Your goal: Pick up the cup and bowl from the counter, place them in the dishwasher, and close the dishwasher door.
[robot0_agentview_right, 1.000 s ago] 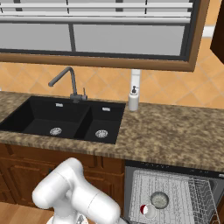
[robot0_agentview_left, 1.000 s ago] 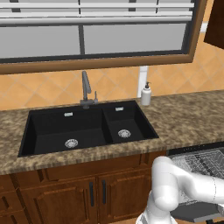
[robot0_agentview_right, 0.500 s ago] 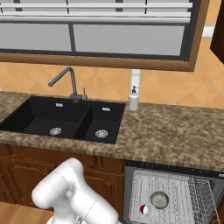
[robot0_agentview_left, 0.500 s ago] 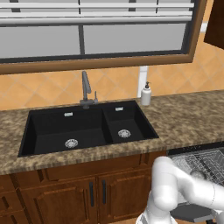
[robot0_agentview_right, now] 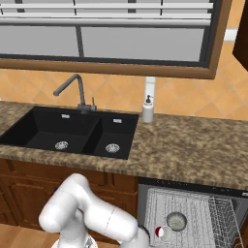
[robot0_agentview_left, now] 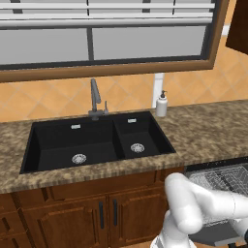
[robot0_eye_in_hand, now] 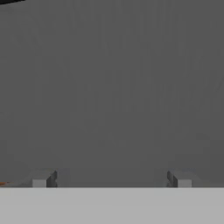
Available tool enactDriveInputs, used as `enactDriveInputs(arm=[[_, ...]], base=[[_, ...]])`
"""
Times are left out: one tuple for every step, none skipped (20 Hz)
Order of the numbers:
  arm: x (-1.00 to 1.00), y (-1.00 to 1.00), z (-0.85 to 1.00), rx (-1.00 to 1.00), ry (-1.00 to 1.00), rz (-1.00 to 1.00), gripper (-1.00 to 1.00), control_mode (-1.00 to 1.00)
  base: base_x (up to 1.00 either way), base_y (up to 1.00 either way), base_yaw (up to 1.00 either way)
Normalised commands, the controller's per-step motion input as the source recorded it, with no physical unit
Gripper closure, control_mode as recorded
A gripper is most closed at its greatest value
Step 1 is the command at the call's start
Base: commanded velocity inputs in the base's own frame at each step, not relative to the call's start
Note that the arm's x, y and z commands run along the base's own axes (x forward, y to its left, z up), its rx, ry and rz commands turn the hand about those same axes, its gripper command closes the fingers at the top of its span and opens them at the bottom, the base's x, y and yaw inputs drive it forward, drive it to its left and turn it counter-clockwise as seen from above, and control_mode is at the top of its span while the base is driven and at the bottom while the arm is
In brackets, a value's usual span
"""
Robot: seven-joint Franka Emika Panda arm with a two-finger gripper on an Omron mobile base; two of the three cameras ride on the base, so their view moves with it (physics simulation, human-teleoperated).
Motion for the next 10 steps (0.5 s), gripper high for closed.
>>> enactDriveInputs(arm=[[1.0, 0.0, -0.49, 0.0, -0.37, 0.0, -1.0, -1.0], [1.0, 0.0, -0.18, 0.0, -0.46, 0.0, -1.0, -1.0], [1.0, 0.0, 0.0, 0.02, -0.49, 0.0, -1.0, -1.0], [1.0, 0.0, 0.06, 0.04, -0.53, 0.0, -1.0, -1.0], [1.0, 0.0, 0.2, 0.04, -0.55, 0.0, -1.0, -1.0], [1.0, 0.0, 0.44, 0.06, -0.59, 0.0, -1.0, -1.0], [1.0, 0.0, 0.49, 0.08, -0.59, 0.0, -1.0, -1.0], [1.0, 0.0, 0.51, 0.08, -0.6, 0.0, -1.0, -1.0], [1.0, 0.0, 0.52, 0.08, -0.6, 0.0, -1.0, -1.0], [1.0, 0.0, 0.49, 0.07, -0.58, 0.0, -1.0, -1.0]], base=[[0.0, 0.0, 0.0], [0.0, 0.0, 0.0], [0.0, 0.0, 0.0], [0.0, 0.0, 0.0], [0.0, 0.0, 0.0], [0.0, 0.0, 0.0], [0.0, 0.0, 0.0], [0.0, 0.0, 0.0], [0.0, 0.0, 0.0], [0.0, 0.0, 0.0]])
